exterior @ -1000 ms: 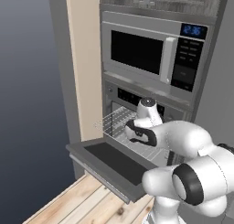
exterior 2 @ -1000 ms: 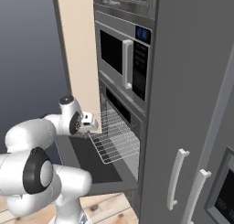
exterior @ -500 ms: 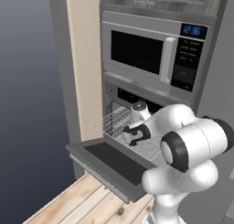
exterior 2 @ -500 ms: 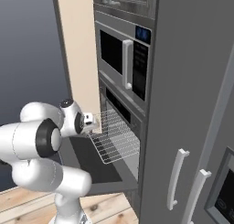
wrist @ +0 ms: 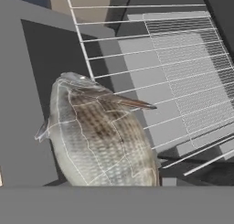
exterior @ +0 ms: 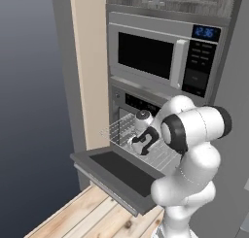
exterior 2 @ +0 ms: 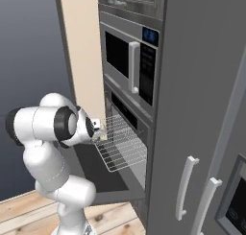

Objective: Place the fish on the top rack of the oven, and slide the tray back inside. Close the oven door.

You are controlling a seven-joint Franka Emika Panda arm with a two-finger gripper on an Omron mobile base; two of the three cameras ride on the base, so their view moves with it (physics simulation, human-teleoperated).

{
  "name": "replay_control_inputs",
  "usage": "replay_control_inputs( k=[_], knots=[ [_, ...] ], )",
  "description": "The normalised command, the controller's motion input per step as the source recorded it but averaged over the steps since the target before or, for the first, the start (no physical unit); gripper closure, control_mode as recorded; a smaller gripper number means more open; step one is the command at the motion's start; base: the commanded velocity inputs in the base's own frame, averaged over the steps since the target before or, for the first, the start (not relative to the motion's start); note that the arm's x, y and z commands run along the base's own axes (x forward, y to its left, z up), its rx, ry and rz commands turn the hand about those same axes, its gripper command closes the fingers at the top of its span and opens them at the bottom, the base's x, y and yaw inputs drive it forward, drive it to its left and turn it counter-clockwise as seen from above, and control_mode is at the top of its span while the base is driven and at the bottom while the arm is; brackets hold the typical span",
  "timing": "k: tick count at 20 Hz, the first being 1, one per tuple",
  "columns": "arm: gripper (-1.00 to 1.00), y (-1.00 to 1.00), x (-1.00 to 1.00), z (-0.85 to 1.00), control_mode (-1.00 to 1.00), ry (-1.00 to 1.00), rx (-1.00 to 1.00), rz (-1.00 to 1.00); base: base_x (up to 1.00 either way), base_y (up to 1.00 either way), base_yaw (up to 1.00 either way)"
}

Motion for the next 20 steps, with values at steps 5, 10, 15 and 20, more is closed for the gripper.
replay_control_inputs(
  k=[5, 10, 15, 20],
  knots=[
    [1.00, 0.00, 0.44, -0.37, -1.00, 0.00, -0.02, 0.00, 0.00, 0.00, 0.00],
    [1.00, 0.00, 0.55, -0.43, -1.00, 0.00, -0.04, 0.00, 0.00, 0.00, 0.00],
    [1.00, 0.00, 0.62, -0.42, -1.00, 0.00, -0.04, 0.00, 0.00, 0.00, 0.00],
    [1.00, 0.00, 0.65, -0.38, -1.00, 0.00, -0.03, 0.00, 0.00, 0.00, 0.00]
  ],
)
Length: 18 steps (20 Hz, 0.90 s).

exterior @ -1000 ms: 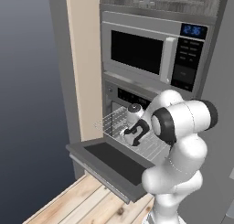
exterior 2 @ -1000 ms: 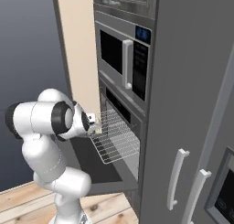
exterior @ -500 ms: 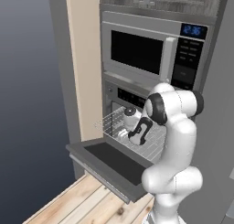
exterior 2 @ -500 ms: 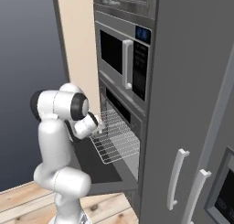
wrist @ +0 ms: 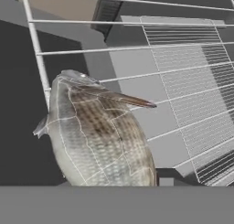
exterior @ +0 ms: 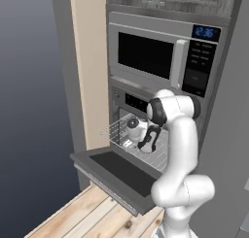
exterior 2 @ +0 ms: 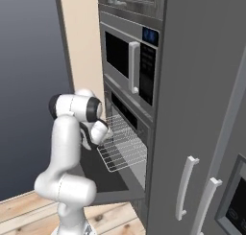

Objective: Place the fish on the top rack of the oven, and slide the tray back inside. Close the oven door.

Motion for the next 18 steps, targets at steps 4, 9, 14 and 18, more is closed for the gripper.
replay_control_inputs(
  k=[4, 9, 14, 18],
  knots=[
    [1.00, 0.00, 0.67, -0.38, -1.00, 0.00, -0.03, 0.00, 0.00, 0.00, 0.00],
    [1.00, 0.00, 0.70, -0.37, -1.00, 0.00, -0.02, 0.00, 0.00, 0.00, 0.00],
    [1.00, 0.00, 0.70, -0.31, -1.00, 0.00, 0.00, 0.00, 0.00, 0.00, 0.00],
    [-1.00, 0.17, 0.13, -0.38, -1.00, 0.00, -0.05, 0.00, 0.00, 0.00, 0.00]
  ],
)
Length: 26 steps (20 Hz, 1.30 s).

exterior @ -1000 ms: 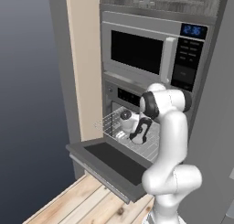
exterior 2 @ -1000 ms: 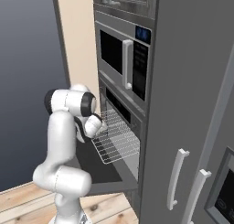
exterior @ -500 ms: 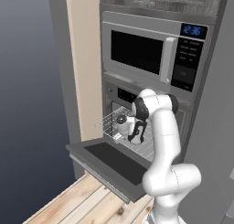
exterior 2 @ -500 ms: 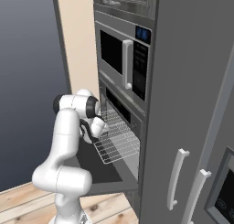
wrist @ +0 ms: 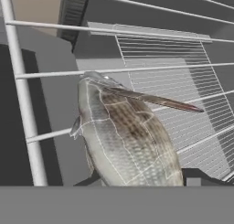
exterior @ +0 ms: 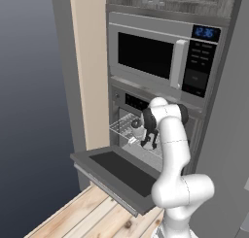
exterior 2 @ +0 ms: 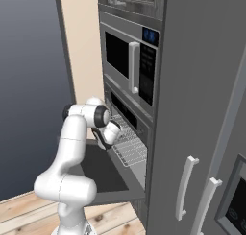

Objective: Place the fish on the top rack of the oven, and slide the tray back inside. Close the oven door.

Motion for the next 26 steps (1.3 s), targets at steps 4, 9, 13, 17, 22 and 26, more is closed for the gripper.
replay_control_inputs(
  k=[4, 9, 13, 17, 22, 26],
  knots=[
    [-1.00, 0.31, 0.00, -0.31, -1.00, 0.00, -0.07, 0.00, 0.00, 0.00, 0.00],
    [-1.00, 0.30, -0.01, -0.01, -1.00, 0.00, -0.02, 0.00, 0.00, 0.00, 0.00],
    [-1.00, 0.34, -0.01, -0.07, -1.00, 0.00, -0.03, 0.00, 0.00, 0.00, 0.00],
    [-1.00, 0.16, 0.00, -0.16, -1.00, 0.02, -0.02, 0.00, 0.00, 0.00, 0.00],
    [-1.00, 0.20, -0.12, -0.03, -1.00, 0.07, 0.00, 0.00, 0.00, 0.00, 0.00],
    [-1.00, 0.55, -0.39, 0.00, -1.00, 0.07, 0.00, 0.00, 0.00, 0.00, 0.00]
  ],
)
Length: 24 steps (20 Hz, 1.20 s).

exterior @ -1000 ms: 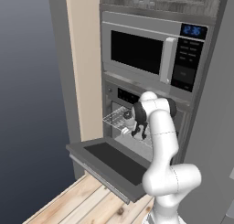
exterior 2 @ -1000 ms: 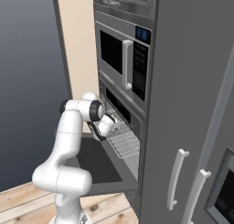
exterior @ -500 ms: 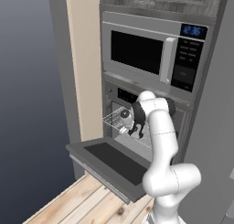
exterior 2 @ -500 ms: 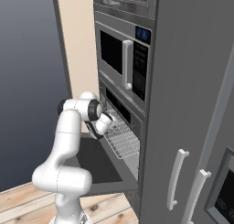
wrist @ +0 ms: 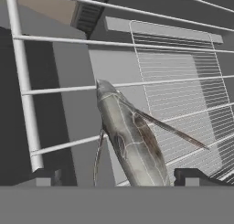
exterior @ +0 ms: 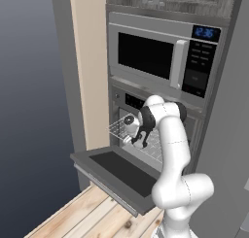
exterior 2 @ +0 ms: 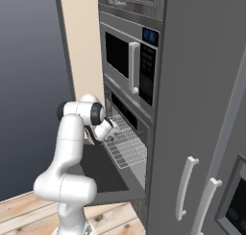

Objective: Place the fish on the top rack of the oven, and slide the tray back inside. Close the oven door.

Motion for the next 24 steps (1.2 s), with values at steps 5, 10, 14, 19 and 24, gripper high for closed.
replay_control_inputs(
  k=[5, 10, 14, 19, 24],
  knots=[
    [-1.00, 0.14, -0.02, 0.26, -1.00, 0.00, 0.00, 0.00, 0.00, 0.00, 0.00],
    [-1.00, 0.24, -0.28, 0.33, -1.00, 0.03, 0.00, 0.00, 0.00, 0.00, 0.00],
    [-1.00, 0.41, -0.63, 0.08, -1.00, 0.11, 0.00, 0.00, 0.00, 0.00, 0.00],
    [-1.00, 0.50, -0.73, 0.00, -1.00, 0.14, 0.03, -0.01, 0.00, 0.00, 0.00],
    [-1.00, 0.17, -0.22, -0.04, -1.00, 0.10, 0.10, -0.08, 0.00, 0.00, 0.00]
  ],
)
